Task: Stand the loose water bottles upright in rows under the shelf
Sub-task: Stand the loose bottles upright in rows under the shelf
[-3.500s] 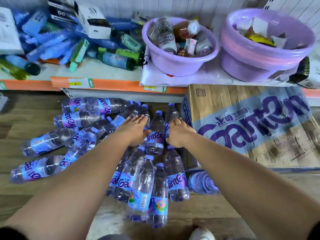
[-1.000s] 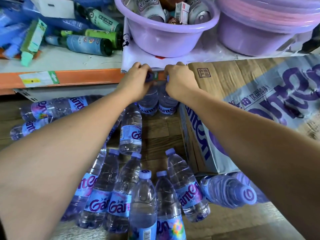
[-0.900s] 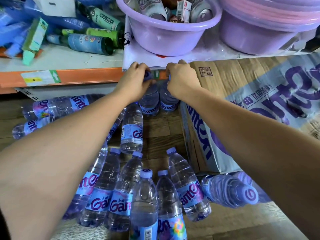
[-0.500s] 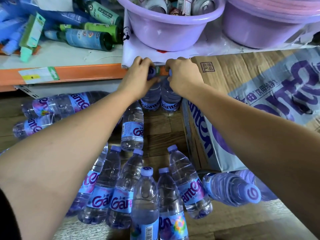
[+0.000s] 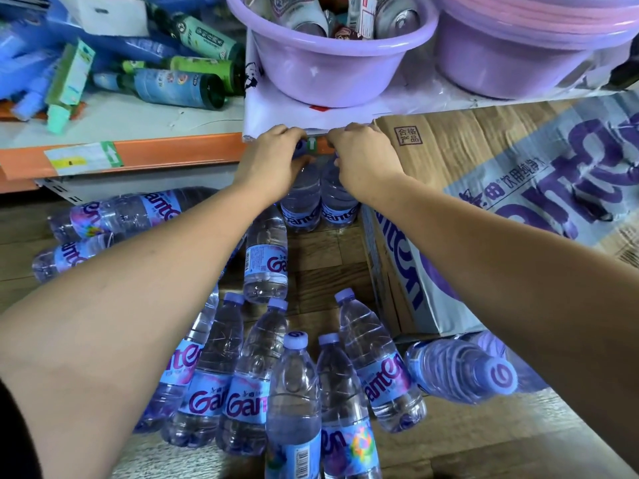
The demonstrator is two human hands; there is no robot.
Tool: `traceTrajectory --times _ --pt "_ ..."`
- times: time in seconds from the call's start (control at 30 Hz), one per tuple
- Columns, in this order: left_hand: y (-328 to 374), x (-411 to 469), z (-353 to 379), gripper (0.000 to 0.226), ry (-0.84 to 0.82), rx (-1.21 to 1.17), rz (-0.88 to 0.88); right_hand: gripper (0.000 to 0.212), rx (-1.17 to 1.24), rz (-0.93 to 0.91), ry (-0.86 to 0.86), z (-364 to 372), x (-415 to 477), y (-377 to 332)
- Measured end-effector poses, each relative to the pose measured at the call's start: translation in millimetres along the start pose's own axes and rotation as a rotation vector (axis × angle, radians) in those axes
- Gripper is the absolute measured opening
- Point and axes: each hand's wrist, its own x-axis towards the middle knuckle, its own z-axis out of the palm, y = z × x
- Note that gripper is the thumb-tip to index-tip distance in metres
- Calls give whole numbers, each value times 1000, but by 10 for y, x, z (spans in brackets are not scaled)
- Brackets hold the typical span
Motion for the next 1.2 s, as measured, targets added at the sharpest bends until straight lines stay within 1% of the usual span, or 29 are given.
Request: traceTrajectory --times 0.1,0.2,0.33,0.4,0.47,0.57,0.63,0.7,0.73,0.8,0.87,0.93,1.0,1.13,1.2 --pt "16 45 29 39 28 -35 -44 30 -1 8 4 9 13 -5" --pt "43 96 18 39 23 -93 -89 33 -12 18 -32 -6 28 -27" --pt "17 55 -12 47 -39 -161 -91 42 -29 29 -79 -17 2 -37" --pt "-36 -29 4 54 -71 -135 -63 47 -23 28 -97 -14 -16 -41" --pt "-118 -101 12 55 -103 -106 -76 50 -17 27 -99 -23 -37 -59" --pt "-279 -167 -8 55 -141 -148 -150 51 -94 -10 -36 -49 -89 -99" --pt "-350 -214 -32 57 -143 -159 -143 47 -157 -60 37 -82 -148 -123" --pt "-389 -261 -53 52 -130 -147 -134 40 -169 -107 87 -109 -215 -149" --pt "-406 -279 -54 47 -125 -126 -134 37 -152 -118 75 -109 -247 -162" --pt "-432 -303 -42 39 -163 -42 -155 28 -83 -98 -20 -99 -311 -190" --pt "-459 -325 -10 38 -285 54 -205 23 -52 -78 -167 -48 -362 -212" --pt "-482 -353 32 38 -422 127 -241 23 -42 -101 -309 36 -394 -218" --pt "-512 -373 76 37 -505 185 -244 24 -45 -137 -429 128 -415 -231" --pt "-572 -386 142 39 -552 213 -242 25 -32 -192 -659 275 -424 -294" --pt "-593 -390 191 43 -571 208 -237 22 -26 -199 -730 345 -414 -321"
